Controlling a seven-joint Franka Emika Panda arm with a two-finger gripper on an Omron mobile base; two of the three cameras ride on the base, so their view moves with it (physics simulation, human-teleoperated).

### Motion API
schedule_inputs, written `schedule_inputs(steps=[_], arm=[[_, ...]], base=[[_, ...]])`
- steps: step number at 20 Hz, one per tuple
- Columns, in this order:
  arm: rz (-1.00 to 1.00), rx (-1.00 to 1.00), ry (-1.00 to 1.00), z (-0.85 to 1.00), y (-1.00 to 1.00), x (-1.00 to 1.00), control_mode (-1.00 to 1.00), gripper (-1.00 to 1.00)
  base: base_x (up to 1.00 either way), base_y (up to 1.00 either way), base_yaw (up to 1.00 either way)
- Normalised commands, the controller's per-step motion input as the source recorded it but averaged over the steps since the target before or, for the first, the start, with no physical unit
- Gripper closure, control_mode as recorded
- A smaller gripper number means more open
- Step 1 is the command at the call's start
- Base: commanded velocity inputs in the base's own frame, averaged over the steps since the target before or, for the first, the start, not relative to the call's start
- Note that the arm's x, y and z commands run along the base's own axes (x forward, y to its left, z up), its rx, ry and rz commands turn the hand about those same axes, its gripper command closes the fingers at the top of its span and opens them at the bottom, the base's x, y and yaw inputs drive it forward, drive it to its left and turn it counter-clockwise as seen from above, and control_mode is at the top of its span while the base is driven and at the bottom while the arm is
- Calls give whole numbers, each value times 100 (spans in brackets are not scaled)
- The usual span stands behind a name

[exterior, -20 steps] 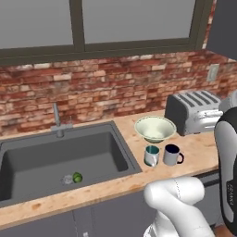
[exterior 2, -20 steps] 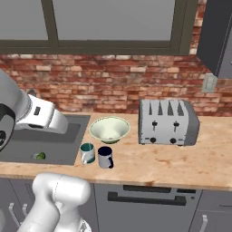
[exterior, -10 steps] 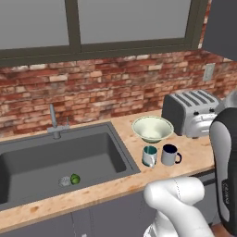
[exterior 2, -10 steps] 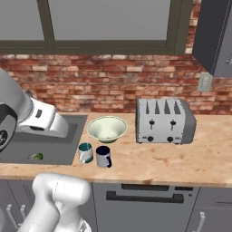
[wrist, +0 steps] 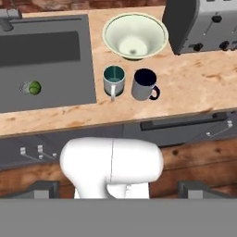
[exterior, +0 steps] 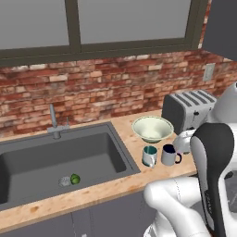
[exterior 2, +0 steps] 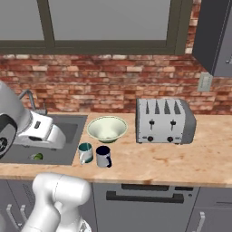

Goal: Clear the mugs and bowl far away from the sink.

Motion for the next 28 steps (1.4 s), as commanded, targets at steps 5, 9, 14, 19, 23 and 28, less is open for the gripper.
schedule_inputs(steps=[5,9,14,19,23,28], arm=[[0,4,0,-50,0,7,-100,-100],[0,1,0,-36,2,24,-100,-100],[0,0,3,-22,11,36,-100,-100],[0,0,3,-19,9,38,-100,-100],[0,0,4,-28,3,43,-100,-100],[0,0,2,-36,0,44,-100,-100]], base=[[0,0,0],[0,0,0],[0,0,0],[0,0,0],[0,0,0],[0,0,0]])
